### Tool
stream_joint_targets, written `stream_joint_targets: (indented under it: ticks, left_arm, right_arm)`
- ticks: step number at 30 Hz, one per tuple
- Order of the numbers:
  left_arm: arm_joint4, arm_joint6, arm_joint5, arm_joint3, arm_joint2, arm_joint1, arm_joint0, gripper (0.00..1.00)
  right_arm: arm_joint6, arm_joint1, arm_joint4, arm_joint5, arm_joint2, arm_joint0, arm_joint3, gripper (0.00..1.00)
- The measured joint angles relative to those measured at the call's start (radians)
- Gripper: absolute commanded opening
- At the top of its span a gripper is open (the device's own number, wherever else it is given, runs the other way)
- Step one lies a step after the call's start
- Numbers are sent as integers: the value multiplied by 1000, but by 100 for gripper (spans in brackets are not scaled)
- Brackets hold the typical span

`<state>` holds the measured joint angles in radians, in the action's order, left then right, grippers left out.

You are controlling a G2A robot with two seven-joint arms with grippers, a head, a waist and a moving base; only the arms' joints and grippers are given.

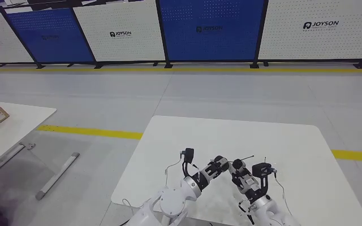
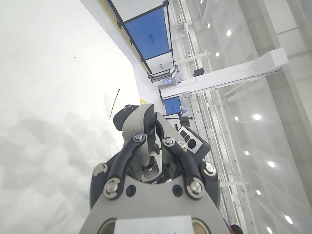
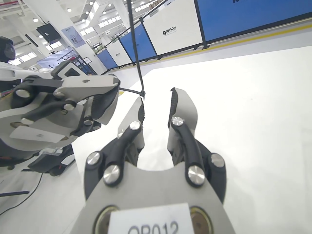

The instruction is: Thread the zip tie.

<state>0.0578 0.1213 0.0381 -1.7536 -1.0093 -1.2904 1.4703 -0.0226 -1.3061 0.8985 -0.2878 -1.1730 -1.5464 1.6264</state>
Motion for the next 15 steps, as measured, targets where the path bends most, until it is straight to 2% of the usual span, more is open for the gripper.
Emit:
stream_joint_targets:
  ticks: [9, 11, 14, 15]
  left_arm:
    - [-4, 8, -2, 7, 4, 2, 1, 0]
    - [-5, 10, -2, 7, 4, 2, 0, 0]
    - [-7, 11, -2, 9, 5, 3, 0, 0]
    - [-8, 11, -2, 10, 5, 3, 0, 0]
  right_arm:
    - [14, 1, 6, 1, 3, -2, 6, 24]
    - [16, 1, 8, 2, 5, -2, 7, 17]
    - [19, 2, 9, 3, 6, -1, 6, 0]
    - [20, 2, 10, 4, 7, -1, 6, 0]
